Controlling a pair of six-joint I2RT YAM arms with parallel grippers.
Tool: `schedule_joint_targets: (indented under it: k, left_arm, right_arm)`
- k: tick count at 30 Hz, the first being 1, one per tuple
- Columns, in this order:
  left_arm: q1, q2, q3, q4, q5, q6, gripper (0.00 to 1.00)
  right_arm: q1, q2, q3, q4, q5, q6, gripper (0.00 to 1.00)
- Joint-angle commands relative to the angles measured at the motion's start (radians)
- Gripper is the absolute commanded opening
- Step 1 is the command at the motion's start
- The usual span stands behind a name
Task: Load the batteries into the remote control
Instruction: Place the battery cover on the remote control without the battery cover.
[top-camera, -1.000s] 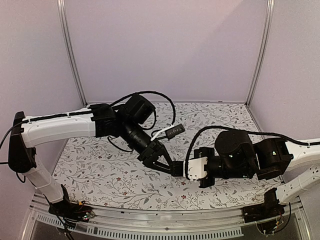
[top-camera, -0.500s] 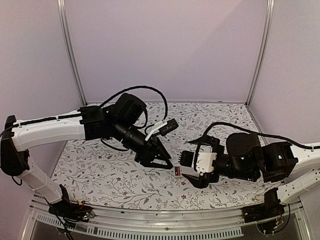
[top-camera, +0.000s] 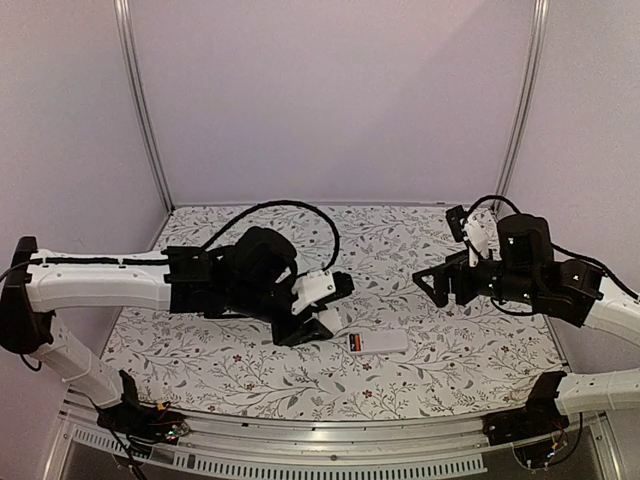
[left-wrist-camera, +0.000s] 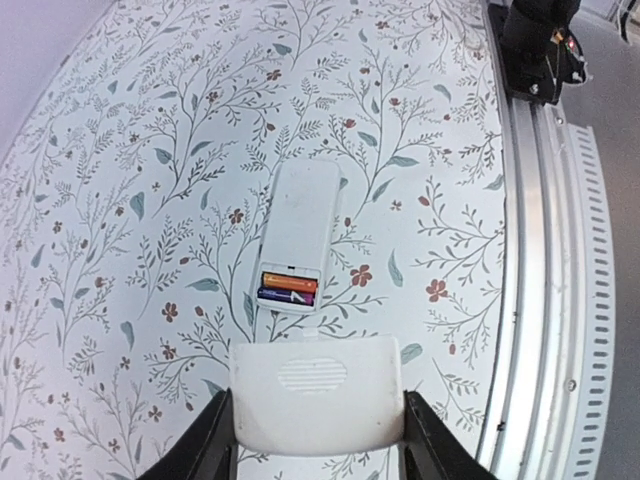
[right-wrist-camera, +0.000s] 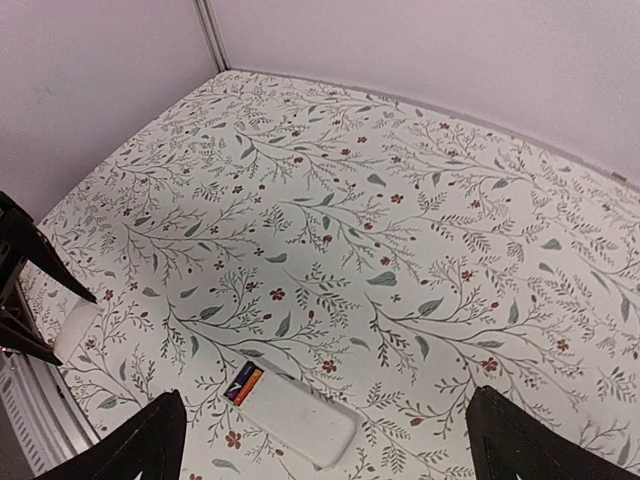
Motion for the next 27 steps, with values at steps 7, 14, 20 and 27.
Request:
schedule_joint_targets:
  k: [7, 14, 20, 27]
  left_arm:
    - [-0.083, 0.195, 0.008, 0.131, -0.207, 0.243, 0.37]
    - [-0.074, 0.325, 0.055, 0.192, -0.182, 0.289, 0.36]
    - [-0.041, 0.399, 0.065, 0.247, -0.098, 0.286, 0.39]
    - [0.013, 0.439, 0.093, 0.237, -0.047, 0.293, 0.41]
  right_arm:
    - [-0.193, 0.227, -0.03, 0.003, -0.575, 0.299, 0.92]
    - [-0.23, 0.38, -0.014, 0.056, -0.727, 0.356, 0.73]
    - [-0.231, 0.463, -0.01, 0.129, -0.807, 0.409, 0.48]
    - [-0.231, 0.548, -0.024, 0.25, -0.877, 0.489, 0.3]
